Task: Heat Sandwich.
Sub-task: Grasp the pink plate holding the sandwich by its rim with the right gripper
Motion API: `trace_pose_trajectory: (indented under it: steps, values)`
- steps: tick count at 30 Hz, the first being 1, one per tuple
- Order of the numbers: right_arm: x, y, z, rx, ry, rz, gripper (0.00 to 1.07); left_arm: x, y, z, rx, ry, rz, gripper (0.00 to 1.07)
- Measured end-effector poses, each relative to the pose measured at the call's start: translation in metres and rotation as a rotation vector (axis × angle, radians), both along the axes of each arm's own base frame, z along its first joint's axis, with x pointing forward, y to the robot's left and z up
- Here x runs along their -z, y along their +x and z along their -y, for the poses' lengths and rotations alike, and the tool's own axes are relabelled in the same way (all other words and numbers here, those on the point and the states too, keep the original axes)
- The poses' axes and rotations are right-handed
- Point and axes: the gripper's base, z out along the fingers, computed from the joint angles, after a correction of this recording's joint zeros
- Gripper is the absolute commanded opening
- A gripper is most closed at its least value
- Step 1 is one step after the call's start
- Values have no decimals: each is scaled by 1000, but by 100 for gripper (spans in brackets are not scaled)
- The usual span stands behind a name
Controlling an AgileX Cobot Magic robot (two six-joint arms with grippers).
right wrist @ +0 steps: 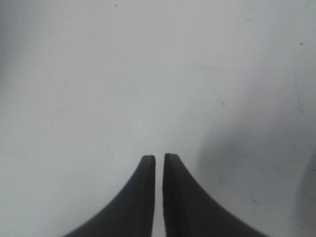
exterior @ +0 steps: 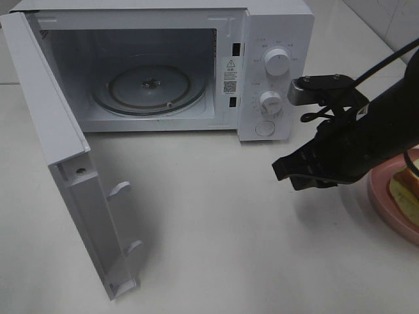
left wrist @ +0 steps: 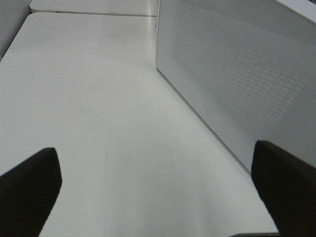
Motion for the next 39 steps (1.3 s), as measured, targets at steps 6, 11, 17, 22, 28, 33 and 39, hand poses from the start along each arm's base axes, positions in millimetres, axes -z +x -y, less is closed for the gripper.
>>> trace_pose_trajectory:
  steps: [6,11,17,22,28,33,39]
  values:
    - [-6,-8,22,-70,-146,-43,17,0,0,0,0,0,0,101]
    - [-10,-11,39,15,-171,-101,41,0,0,0,0,0,0,101]
    - [-10,-11,53,69,-207,-135,82,0,0,0,0,0,0,101]
    - [-10,-12,59,74,-232,-154,104,0,0,0,0,0,0,101]
    - [-10,-12,63,82,-241,-164,102,0,0,0,0,0,0,101]
    - [-10,-11,71,111,-244,-172,101,0,0,0,0,0,0,101]
    - [-7,-9,79,143,-254,-181,100,0,0,0,0,0,0,101]
